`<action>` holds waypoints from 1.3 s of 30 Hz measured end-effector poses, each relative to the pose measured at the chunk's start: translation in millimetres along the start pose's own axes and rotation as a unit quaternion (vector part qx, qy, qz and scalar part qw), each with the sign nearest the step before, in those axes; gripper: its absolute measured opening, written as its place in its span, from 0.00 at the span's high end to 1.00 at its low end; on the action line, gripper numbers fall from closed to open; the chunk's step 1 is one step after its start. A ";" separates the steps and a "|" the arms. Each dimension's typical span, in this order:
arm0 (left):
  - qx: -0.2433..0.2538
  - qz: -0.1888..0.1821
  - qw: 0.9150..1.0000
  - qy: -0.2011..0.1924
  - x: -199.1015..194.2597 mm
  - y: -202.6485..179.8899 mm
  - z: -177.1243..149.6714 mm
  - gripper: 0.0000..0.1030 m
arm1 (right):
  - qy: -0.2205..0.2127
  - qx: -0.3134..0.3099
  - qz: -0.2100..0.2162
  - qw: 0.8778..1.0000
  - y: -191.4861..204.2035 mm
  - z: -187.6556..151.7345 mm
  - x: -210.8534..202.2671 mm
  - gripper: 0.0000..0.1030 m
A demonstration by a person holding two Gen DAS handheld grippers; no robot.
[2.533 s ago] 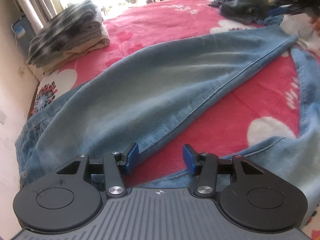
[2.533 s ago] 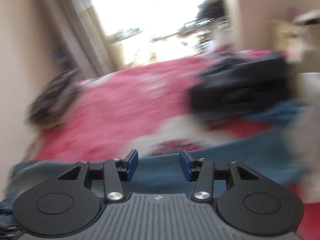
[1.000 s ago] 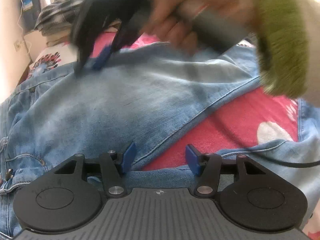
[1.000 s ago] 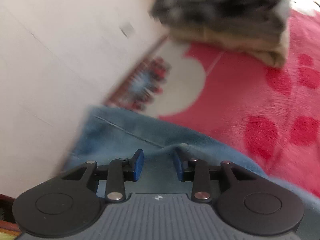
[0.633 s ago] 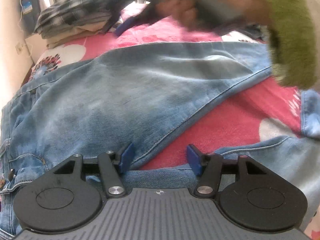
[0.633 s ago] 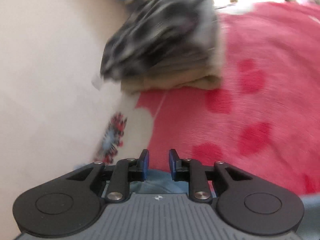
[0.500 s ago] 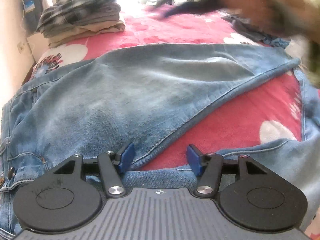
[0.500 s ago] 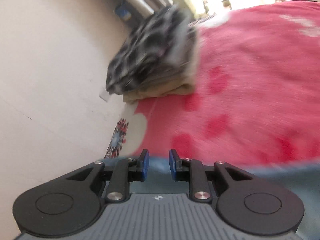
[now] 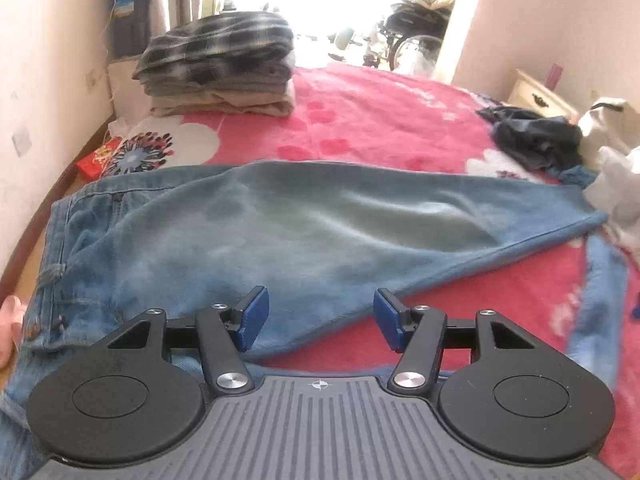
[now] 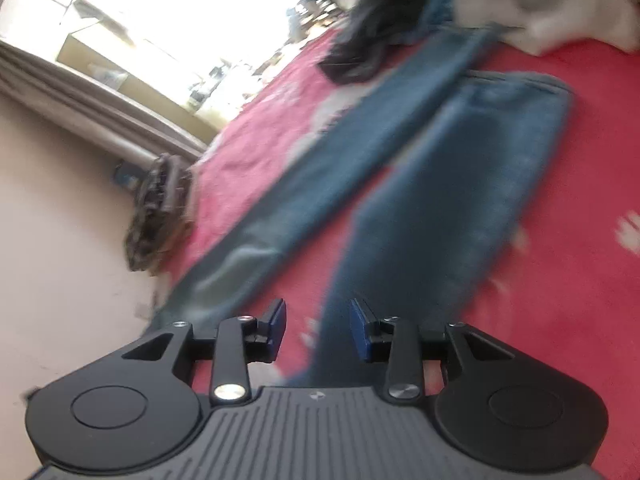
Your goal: Fold clothes
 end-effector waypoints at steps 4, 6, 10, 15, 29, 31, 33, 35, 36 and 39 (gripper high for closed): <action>0.029 -0.002 1.000 -0.003 -21.6 -35.8 -11.4 0.43 | 0.000 0.003 -0.012 1.000 -18.5 -6.3 6.1 0.62; 0.052 0.002 0.999 -0.001 -28.8 -55.0 -21.2 0.43 | 0.002 0.003 -0.014 1.000 -24.2 -6.8 7.6 0.62; 0.085 0.006 0.996 0.008 -31.6 -85.9 -39.3 0.43 | 0.007 0.015 -0.014 1.000 -36.2 -12.5 7.2 0.59; 0.107 -0.003 0.994 0.034 -17.4 -112.8 -56.2 0.43 | 0.012 0.017 -0.025 0.999 -50.9 -18.6 3.8 0.57; 0.103 0.023 0.992 0.068 10.4 -99.6 -71.6 0.43 | -0.034 0.079 -0.100 0.991 -98.0 30.6 -8.8 0.55; 0.097 0.020 0.992 0.073 13.6 -95.1 -72.8 0.43 | -0.054 0.096 -0.112 0.988 -106.7 51.3 -10.4 0.52; 0.095 0.019 0.993 0.074 15.3 -91.6 -73.6 0.43 | -0.070 0.118 -0.129 0.982 -123.0 71.8 -7.0 0.51; 0.092 0.018 0.993 0.075 16.3 -88.0 -74.8 0.43 | -0.082 0.141 -0.148 0.975 -141.4 91.5 -1.9 0.51; 0.090 0.017 0.993 0.076 16.9 -86.1 -75.8 0.43 | -0.088 0.153 -0.158 0.972 -150.6 101.2 0.6 0.51; 0.085 0.015 0.993 0.079 18.2 -81.1 -80.3 0.43 | -0.104 0.160 -0.138 0.972 -164.9 124.6 12.9 0.50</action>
Point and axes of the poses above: each gripper's, at about its wrist camera, not at the fingertips, and x roughly the way its jaws point, y to its left, z to its top, the point moved 10 cm from there along x, roughly the way its jaws point, and after that the axes turned 3 degrees about y, right-handed, at the moved point
